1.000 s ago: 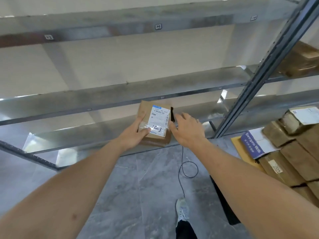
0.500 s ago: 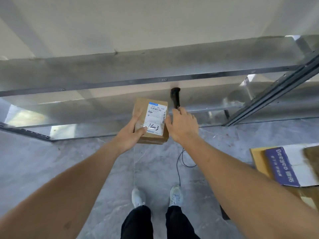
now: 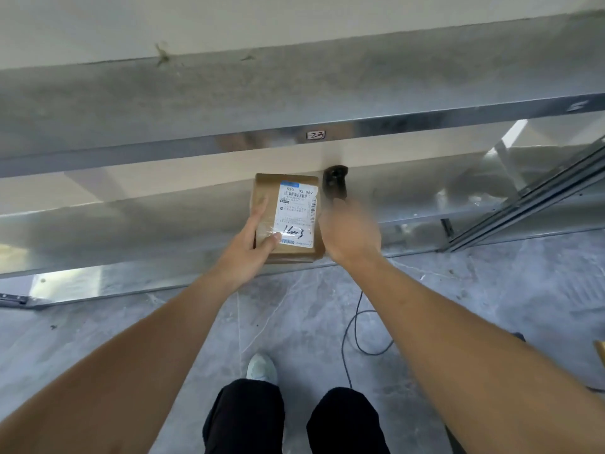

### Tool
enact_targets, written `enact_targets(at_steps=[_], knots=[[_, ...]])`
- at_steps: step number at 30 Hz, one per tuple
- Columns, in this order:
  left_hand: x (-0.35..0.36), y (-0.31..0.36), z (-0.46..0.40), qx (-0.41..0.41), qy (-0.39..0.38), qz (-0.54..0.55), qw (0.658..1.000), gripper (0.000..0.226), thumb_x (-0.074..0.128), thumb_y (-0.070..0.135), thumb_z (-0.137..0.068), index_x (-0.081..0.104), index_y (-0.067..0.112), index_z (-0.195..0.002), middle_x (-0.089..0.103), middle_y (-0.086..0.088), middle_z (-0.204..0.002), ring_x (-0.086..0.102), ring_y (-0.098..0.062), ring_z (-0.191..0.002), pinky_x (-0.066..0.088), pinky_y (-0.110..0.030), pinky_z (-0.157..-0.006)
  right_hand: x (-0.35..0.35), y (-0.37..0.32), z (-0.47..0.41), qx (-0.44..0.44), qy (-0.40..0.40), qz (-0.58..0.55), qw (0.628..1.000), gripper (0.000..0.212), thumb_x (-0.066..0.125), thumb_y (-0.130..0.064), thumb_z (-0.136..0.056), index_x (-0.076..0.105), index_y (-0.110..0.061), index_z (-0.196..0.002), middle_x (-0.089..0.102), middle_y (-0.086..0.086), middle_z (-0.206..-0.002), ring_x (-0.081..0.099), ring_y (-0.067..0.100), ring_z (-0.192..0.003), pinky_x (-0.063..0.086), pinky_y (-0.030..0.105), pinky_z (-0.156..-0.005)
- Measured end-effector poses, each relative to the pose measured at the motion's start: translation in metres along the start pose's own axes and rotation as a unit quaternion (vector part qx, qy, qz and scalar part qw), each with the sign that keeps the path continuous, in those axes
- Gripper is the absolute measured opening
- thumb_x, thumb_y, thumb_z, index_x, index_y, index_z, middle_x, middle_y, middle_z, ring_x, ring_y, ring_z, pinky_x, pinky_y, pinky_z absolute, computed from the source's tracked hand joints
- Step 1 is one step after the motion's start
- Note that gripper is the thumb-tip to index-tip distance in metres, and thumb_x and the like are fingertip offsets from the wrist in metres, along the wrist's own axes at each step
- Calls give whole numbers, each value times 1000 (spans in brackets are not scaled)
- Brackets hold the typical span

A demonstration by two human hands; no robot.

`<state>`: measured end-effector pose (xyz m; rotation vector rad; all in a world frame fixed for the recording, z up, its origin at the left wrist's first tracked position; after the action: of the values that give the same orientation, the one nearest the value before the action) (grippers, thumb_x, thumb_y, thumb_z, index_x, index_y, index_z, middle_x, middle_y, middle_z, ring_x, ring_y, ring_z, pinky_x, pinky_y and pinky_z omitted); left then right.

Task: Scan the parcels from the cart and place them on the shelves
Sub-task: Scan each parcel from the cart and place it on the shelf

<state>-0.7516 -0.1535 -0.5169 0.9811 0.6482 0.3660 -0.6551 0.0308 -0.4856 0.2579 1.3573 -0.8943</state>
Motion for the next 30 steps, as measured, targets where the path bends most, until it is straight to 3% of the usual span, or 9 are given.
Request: enact_targets(at_steps=[5,8,11,14,18,23,30], knots=[[-5,-19,-46,53,28,-10,998,75,57,22,-108,15,56,-159,31,68,-124,30,41,-117,25,-7,-109,31,10,-53,-5,38,-7,999,46,34,-42,-111,56,-13,-139,56,13,-139,57,37,-121,44,47,-99],[-12,-29,-64,78,47,-12,996,74,57,19,-108,17,52,-161,36,55,-131,35,39,-115,27,3,-101,48,14,-74,-10,51,-7,999,46,33,-41,-111,56,-13,-139,54,14,-142,57,38,-122,44,48,-100],[-15,-33,-80,105,49,-25,993,75,58,18,-108,17,58,-156,34,52,-134,35,16,-136,26,-15,-117,61,19,-93,-11,65,-1,998,45,35,-39,-110,54,-13,-142,52,15,-145,56,41,-123,44,48,-99],[-17,-40,-97,126,53,-34,990,76,58,22,-108,17,62,-157,37,49,-136,34,4,-142,28,-28,-123,68,25,-111,-9,88,8,996,43,38,-38,-109,55,-12,-139,54,17,-140,58,42,-119,47,48,-95],[-17,-51,-115,146,66,-44,986,76,59,32,-107,13,72,-153,41,15,-159,40,-12,-147,34,-47,-125,77,29,-134,-13,101,23,994,44,42,-36,-108,49,-12,-144,52,19,-137,57,43,-117,48,49,-92],[-20,-54,-130,176,96,-56,978,76,61,42,-103,12,74,-151,49,5,-157,48,-19,-142,39,-51,-121,89,30,-161,-12,105,39,994,55,46,-35,-107,34,-18,-157,49,20,-142,56,40,-119,46,45,-92],[-20,-55,-143,205,128,-80,967,78,61,38,-105,10,77,-149,53,3,-154,53,-20,-138,40,-50,-120,99,38,-192,16,109,42,993,70,47,-39,-108,12,-21,-167,42,24,-148,54,40,-123,48,44,-92]])
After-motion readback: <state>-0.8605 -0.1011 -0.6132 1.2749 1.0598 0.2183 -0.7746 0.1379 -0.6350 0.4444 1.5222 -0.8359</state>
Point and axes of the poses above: each hand's wrist, its own z-axis away from the middle knuckle, its own x-axis out of the palm, y = z × x, the point moved 10 cm from there along -z, towards the middle knuckle
